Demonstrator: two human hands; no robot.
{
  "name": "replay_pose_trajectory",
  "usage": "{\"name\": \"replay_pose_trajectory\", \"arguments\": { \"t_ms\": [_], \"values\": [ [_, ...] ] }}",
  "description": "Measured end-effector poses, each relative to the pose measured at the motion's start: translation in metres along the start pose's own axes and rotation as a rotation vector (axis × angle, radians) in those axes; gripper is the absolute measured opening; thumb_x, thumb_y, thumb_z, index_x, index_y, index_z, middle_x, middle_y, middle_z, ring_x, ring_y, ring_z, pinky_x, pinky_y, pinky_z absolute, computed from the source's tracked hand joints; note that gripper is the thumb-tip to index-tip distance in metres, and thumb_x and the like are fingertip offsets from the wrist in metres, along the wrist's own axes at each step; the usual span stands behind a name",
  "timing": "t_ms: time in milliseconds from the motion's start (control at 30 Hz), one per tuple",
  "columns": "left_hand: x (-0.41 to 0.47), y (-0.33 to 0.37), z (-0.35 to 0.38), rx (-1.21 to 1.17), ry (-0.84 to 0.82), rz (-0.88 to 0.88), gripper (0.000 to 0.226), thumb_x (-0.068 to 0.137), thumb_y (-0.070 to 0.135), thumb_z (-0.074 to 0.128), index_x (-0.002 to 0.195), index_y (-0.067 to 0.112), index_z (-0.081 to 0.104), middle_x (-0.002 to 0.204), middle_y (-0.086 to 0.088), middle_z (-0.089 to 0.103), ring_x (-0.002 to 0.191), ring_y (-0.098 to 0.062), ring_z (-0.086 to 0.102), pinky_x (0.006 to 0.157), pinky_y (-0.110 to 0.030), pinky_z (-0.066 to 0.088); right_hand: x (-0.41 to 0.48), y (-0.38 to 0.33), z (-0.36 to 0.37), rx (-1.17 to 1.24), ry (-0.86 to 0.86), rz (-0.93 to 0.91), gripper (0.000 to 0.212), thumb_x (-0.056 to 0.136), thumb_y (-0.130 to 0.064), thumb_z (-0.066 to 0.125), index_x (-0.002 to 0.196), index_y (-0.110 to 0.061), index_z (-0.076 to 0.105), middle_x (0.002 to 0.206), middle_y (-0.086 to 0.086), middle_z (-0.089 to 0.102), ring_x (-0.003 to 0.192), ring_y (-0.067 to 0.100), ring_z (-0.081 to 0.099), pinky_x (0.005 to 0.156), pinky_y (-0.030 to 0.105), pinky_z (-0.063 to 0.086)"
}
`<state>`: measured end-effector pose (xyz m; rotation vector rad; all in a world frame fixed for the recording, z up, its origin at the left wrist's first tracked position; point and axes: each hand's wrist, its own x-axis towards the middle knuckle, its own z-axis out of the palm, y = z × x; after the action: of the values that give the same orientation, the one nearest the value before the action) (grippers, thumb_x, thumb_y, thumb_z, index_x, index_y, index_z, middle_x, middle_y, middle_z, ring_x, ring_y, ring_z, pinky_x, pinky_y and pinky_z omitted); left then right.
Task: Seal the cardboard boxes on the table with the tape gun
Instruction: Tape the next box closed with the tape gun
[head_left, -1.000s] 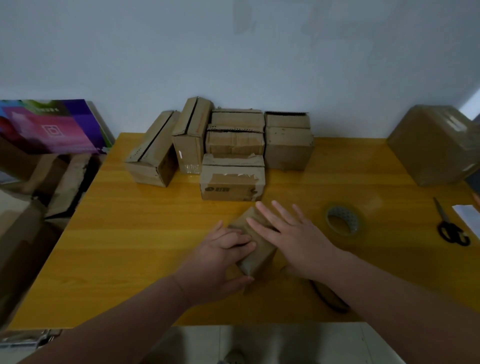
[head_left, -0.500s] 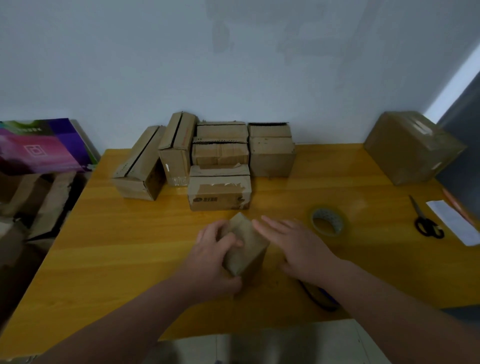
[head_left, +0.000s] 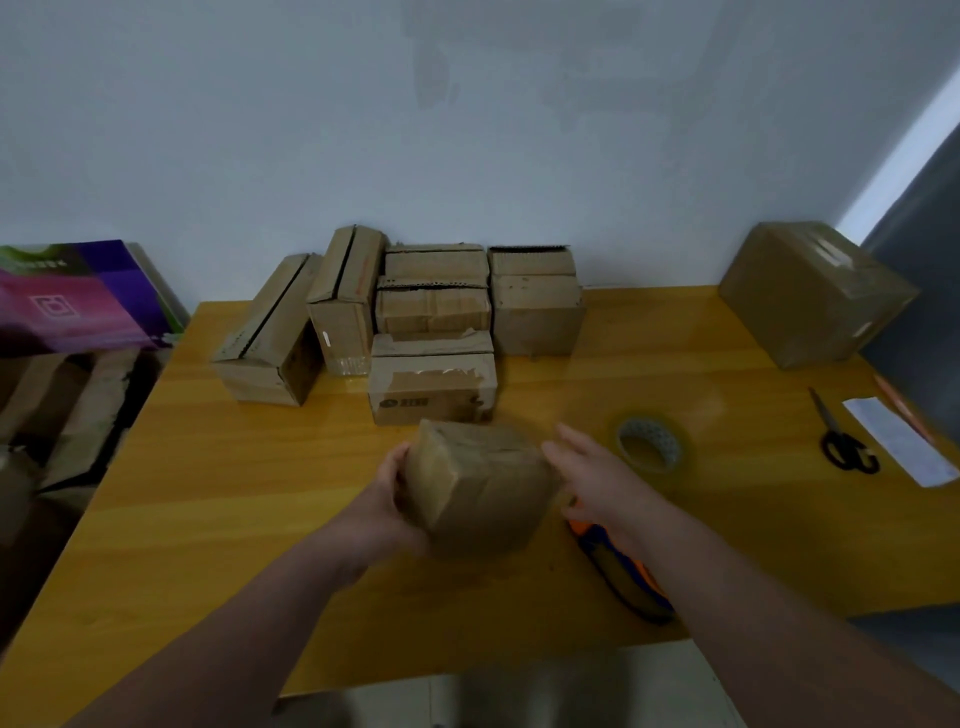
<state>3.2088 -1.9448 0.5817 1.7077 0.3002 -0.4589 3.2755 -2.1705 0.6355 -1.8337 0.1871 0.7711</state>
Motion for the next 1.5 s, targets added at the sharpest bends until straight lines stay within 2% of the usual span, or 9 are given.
{"name": "replay_pose_trajectory", "arguments": {
  "t_ms": [100, 200, 367, 533, 733, 833, 967, 1200, 1500],
  "values": [
    [0.004, -0.019, -0.001, 0.148, 0.061, -0.017, 0.121, 0.068, -0.012, 0.076, 0.151, 0.035, 0.002, 0.155, -0.002, 0.019, 0.134, -0.033, 0.032, 0.082, -0.034, 0.050, -0.002, 0.010, 0.013, -0.255, 0.002, -0.166, 0.061, 0.099, -0.027, 0.051, 0.152, -0.030, 0.020, 0.155, -0.003, 0.029, 0.136, 0.021, 0.037, 0.105, 0.035, 0.041],
    [0.006, -0.029, -0.001, 0.198, 0.109, 0.011, 0.123, 0.064, -0.005, 0.082, 0.151, 0.030, 0.003, 0.147, 0.003, 0.028, 0.126, -0.024, 0.039, 0.090, -0.037, 0.050, -0.002, 0.018, 0.019, -0.632, -0.009, -0.311, 0.075, 0.096, -0.024, 0.056, 0.154, -0.026, 0.009, 0.160, -0.005, 0.014, 0.141, 0.022, 0.029, 0.104, 0.027, 0.038],
    [0.011, -0.041, -0.001, 0.410, 0.267, 0.104, 0.119, 0.048, 0.025, 0.094, 0.146, 0.022, 0.025, 0.138, 0.005, 0.043, 0.130, -0.023, 0.041, 0.104, -0.047, 0.042, 0.006, 0.029, 0.031, -1.175, -0.019, -0.274, 0.100, 0.090, -0.013, 0.060, 0.151, -0.019, -0.020, 0.158, -0.002, -0.025, 0.147, 0.028, -0.015, 0.120, 0.044, 0.006],
    [0.013, -0.048, 0.005, 0.653, 0.342, 0.147, 0.113, 0.050, 0.034, 0.092, 0.142, 0.010, 0.030, 0.140, -0.003, 0.042, 0.136, -0.028, 0.029, 0.111, -0.043, 0.029, 0.006, 0.033, 0.055, -1.424, 0.087, -0.292, 0.095, 0.095, -0.015, 0.052, 0.146, -0.009, -0.027, 0.150, 0.010, -0.039, 0.140, 0.034, -0.031, 0.115, 0.055, -0.010],
    [0.017, -0.053, 0.002, 0.858, 0.346, 0.116, 0.124, 0.047, 0.052, 0.087, 0.144, 0.007, 0.024, 0.143, -0.005, 0.040, 0.139, -0.030, 0.027, 0.114, -0.044, 0.021, 0.004, 0.032, 0.087, -1.552, -0.007, -0.560, 0.083, 0.100, -0.028, 0.040, 0.146, -0.012, -0.026, 0.155, 0.007, -0.032, 0.142, 0.030, -0.029, 0.110, 0.053, -0.019],
    [0.014, -0.044, 0.004, 0.832, 0.349, 0.121, 0.120, 0.051, 0.045, 0.088, 0.145, 0.010, 0.022, 0.146, -0.003, 0.035, 0.139, -0.029, 0.021, 0.114, -0.043, 0.021, 0.009, 0.022, 0.068, -1.538, -0.047, -0.647, 0.085, 0.096, -0.016, 0.046, 0.149, -0.023, -0.021, 0.156, 0.001, -0.030, 0.142, 0.028, -0.027, 0.110, 0.052, -0.020],
    [0.014, -0.019, 0.005, 0.812, 0.321, 0.175, 0.115, 0.051, 0.042, 0.090, 0.144, 0.018, 0.026, 0.147, 0.001, 0.035, 0.139, -0.027, 0.021, 0.112, -0.046, 0.026, 0.019, 0.004, 0.032, -1.437, 0.010, -0.542, 0.110, 0.085, -0.006, 0.063, 0.147, -0.036, -0.022, 0.156, -0.002, -0.028, 0.144, 0.029, -0.024, 0.115, 0.054, -0.013],
    [0.041, 0.061, 0.013, 0.829, 0.214, 0.285, 0.114, 0.060, 0.037, 0.088, 0.148, 0.019, 0.018, 0.148, 0.004, 0.033, 0.140, -0.024, 0.020, 0.114, -0.038, 0.021, 0.026, -0.025, -0.033, -1.362, 0.090, -0.595, 0.111, 0.080, -0.034, 0.074, 0.151, -0.035, -0.012, 0.154, 0.004, 0.011, 0.142, 0.027, 0.011, 0.112, 0.046, 0.028],
    [0.115, 0.166, 0.078, 0.965, 0.156, 0.457, 0.103, 0.075, 0.034, 0.079, 0.151, 0.017, 0.012, 0.154, 0.001, 0.028, 0.141, -0.018, 0.022, 0.112, -0.024, 0.007, 0.049, -0.044, -0.147, -1.199, 0.309, -0.443, 0.110, 0.080, -0.042, 0.073, 0.151, -0.038, -0.011, 0.155, 0.003, 0.008, 0.143, 0.027, 0.009, 0.109, 0.043, 0.032]
  ]
}}
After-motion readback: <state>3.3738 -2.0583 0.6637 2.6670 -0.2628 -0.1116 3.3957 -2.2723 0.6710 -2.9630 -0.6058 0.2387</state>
